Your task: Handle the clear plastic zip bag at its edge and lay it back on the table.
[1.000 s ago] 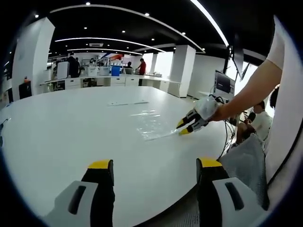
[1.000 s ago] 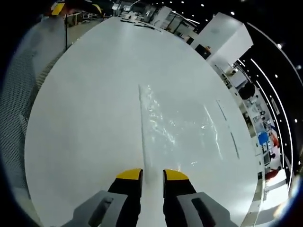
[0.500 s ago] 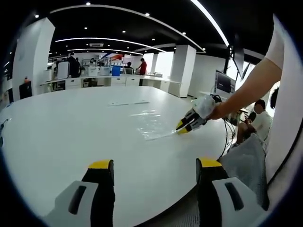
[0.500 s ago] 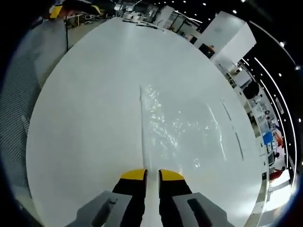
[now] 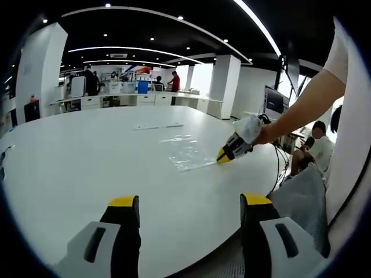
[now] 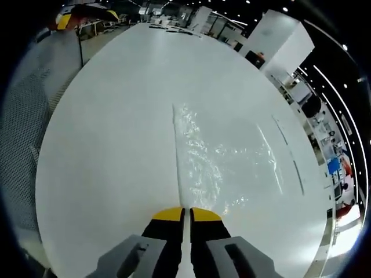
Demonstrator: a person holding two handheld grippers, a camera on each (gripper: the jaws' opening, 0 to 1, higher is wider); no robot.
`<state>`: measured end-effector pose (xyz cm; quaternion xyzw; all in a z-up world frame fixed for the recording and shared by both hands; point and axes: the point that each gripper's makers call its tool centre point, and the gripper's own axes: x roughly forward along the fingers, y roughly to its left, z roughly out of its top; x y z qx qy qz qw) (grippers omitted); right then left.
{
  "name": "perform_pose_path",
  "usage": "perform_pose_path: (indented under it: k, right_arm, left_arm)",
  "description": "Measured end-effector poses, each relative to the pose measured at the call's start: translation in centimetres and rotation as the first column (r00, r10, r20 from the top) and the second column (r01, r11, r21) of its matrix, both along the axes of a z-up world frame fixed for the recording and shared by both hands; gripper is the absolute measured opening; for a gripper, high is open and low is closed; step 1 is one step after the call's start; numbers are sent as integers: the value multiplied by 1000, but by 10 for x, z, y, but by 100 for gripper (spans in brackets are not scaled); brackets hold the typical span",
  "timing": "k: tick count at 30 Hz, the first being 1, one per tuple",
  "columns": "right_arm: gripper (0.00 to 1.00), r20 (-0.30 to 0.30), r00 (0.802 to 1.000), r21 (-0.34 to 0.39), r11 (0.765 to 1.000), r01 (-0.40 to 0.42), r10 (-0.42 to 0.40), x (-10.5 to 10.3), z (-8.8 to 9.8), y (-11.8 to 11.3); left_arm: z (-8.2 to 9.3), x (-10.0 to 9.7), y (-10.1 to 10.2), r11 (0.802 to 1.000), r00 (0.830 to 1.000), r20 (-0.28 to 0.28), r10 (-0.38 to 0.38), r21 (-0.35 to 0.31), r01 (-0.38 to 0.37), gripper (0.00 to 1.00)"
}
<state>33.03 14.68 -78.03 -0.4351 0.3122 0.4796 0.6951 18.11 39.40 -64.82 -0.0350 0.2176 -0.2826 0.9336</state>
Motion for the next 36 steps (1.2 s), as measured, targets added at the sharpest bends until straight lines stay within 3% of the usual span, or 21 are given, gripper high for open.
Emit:
perform_pose_path:
  k: [14,36]
  right_arm:
    - [0,8,1000,-1,1000,12,-12,2,4,-2]
    - [0,89,994,10,998,-59,58,-10,50,3]
  left_arm:
    - [1,-1,-2,1000,1000,-3,-2,2,2,69]
    - [3,-3,-5,1000,1000,15,-26,7,26,69]
